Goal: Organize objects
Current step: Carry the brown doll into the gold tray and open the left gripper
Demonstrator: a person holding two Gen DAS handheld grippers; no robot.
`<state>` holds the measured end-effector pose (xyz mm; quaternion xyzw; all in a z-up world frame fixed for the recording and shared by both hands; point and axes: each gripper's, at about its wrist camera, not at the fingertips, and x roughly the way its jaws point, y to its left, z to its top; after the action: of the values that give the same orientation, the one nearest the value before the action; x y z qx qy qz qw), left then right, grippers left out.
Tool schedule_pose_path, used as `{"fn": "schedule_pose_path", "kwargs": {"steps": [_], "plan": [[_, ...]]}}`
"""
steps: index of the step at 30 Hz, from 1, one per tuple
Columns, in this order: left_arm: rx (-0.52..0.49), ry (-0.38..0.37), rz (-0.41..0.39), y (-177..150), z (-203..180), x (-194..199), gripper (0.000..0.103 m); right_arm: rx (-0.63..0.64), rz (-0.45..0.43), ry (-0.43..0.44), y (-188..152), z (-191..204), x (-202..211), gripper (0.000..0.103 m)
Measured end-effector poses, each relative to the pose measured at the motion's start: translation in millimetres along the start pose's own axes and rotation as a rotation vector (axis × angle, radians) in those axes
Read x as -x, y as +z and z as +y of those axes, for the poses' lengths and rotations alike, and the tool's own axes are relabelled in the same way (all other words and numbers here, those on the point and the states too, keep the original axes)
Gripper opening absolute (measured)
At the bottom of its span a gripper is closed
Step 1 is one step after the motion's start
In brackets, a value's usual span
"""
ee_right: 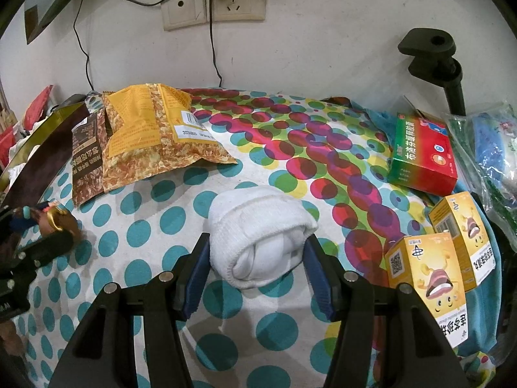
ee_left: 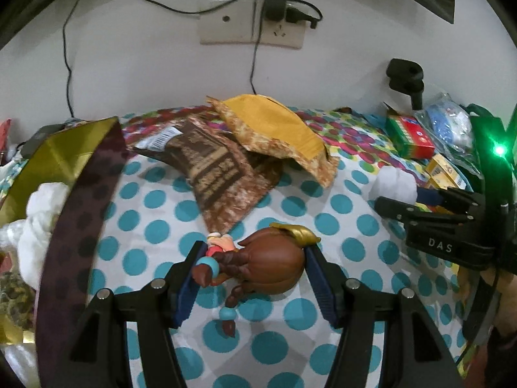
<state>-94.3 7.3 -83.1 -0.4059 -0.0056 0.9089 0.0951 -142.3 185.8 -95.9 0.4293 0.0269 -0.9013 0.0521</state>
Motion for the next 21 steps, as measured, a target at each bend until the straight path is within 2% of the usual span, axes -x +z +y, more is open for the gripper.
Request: {"fn": "schedule_pose_path", "kwargs": {"steps": [13, 21], "plan": [[0.042, 0.117, -0.001, -4, 25, 17, 0.062, 0.013, 0.002, -0.023, 1, 4, 1, 0.054], [0.040, 0.124, -0.034, 0, 36, 44, 0.062, 0.024, 0.007, -0.049, -1, 3, 7, 0.053]]}}
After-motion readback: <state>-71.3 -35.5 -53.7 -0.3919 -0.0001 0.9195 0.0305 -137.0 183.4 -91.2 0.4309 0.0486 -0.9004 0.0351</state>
